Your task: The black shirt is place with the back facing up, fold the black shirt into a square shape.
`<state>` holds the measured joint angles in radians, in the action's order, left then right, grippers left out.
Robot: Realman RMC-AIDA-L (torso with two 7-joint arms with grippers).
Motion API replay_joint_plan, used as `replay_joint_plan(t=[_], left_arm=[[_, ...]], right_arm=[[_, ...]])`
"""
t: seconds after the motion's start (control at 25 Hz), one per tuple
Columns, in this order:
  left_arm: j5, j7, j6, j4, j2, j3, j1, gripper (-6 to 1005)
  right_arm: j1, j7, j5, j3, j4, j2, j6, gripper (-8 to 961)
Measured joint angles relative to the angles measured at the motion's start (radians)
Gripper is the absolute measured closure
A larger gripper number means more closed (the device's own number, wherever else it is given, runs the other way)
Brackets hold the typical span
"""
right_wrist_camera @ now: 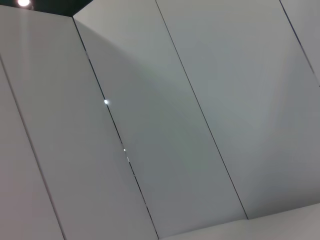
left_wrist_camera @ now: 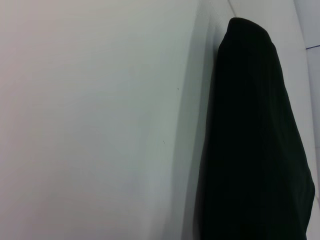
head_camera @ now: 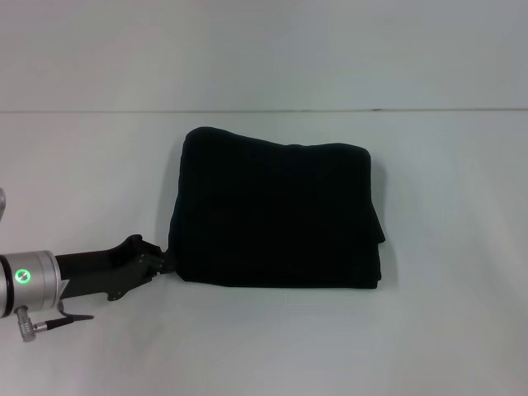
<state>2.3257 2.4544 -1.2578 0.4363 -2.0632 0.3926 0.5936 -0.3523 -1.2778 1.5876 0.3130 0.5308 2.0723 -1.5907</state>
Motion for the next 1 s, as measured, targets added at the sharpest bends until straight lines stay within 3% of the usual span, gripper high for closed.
replay_joint_plan(t=[0.04,0.28,0.64,1.0], left_arm=[[0.000,0.000,0.000,0.001,0.000,0.000,0.000,918],[0.002,-0.002,-0.013,0.007,0.007,0.000,-0.007,966],[0.008,-0.038,-0.120,0.068,0.015,-0.001,-0.062,966],[0.055,-0.059,-0.181,0.082,0.016,-0.004,-0.068,965]], right_arm=[[0.000,0.000,0.000,0.000,0.000,0.000,0.000,102],[-0.001,-0.002,0.000,0.000,0.000,0.000,0.000,102],[-0.009,-0.002,0.000,-0.002,0.000,-0.002,-0.001,102],[-0.017,-0.002,-0.001,-0.002,0.000,-0.002,-0.002,102]])
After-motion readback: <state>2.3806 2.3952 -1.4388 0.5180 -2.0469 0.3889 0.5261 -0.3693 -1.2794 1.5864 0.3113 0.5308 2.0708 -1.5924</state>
